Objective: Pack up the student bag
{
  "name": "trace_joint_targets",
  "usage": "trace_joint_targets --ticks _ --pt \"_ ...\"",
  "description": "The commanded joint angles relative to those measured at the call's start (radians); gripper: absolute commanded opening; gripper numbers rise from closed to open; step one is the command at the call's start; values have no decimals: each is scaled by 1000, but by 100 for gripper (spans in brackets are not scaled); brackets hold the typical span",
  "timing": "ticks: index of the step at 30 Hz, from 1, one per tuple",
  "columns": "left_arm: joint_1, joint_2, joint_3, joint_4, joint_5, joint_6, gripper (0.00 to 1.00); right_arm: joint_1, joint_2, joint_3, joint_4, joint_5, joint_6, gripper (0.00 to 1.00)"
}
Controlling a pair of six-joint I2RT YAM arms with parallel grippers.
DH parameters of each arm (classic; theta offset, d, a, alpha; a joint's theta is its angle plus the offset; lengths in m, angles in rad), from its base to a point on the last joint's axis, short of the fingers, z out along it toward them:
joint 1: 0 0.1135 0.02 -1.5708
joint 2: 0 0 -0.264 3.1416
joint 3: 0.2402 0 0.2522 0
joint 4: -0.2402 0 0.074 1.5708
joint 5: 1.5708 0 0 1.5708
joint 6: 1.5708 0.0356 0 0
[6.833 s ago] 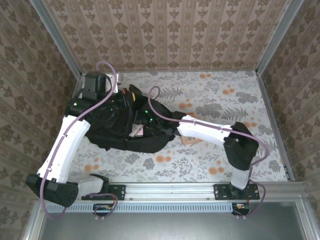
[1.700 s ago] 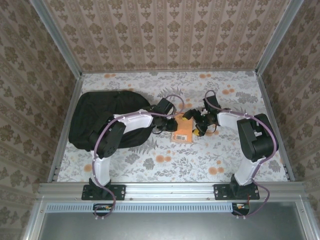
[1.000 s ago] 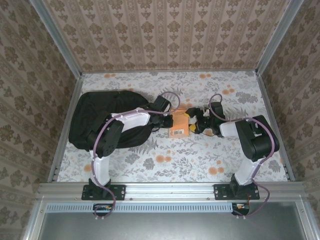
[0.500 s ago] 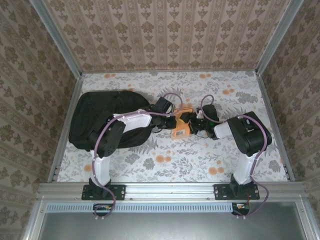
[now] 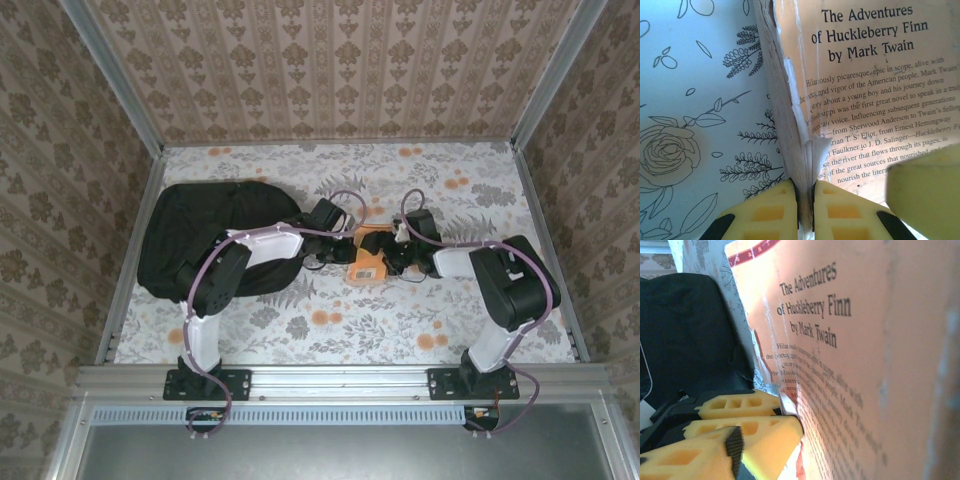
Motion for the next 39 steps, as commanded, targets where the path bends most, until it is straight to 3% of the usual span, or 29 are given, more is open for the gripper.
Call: trace_joint_targets --ticks 1,4,7,15,16,20,25,28,34,39 --pt "-12 3 -23 -62 9 16 12 -5 -51 10 -41 -21 -73 84" --pt "-10 -1 -27 -61 9 15 12 -7 -72 5 -31 -36 -68 88" --pt "-8 -5 -27 -60 12 15 12 -8 -94 2 -47 -23 -78 81" --pt "-11 -34 -21 -87 5 18 12 -17 -99 2 -100 13 -114 13" --pt "-10 -49 -16 -101 1 21 13 -18 -99 7 -125 25 -131 8" --pt "-5 -142 24 -214 -48 44 31 -19 -124 13 -228 91 -203 1" --pt "19 -321 155 -441 -116 106 50 -24 -128 18 -296 112 -244 0" --pt "57 -393 234 -579 -190 124 55 -20 -131 15 -279 98 -239 0" --pt "219 -463 245 -749 -282 131 68 13 -148 80 -323 97 -243 0" --pt "273 -428 206 -767 -250 152 69 43 -140 148 -372 109 -255 0"
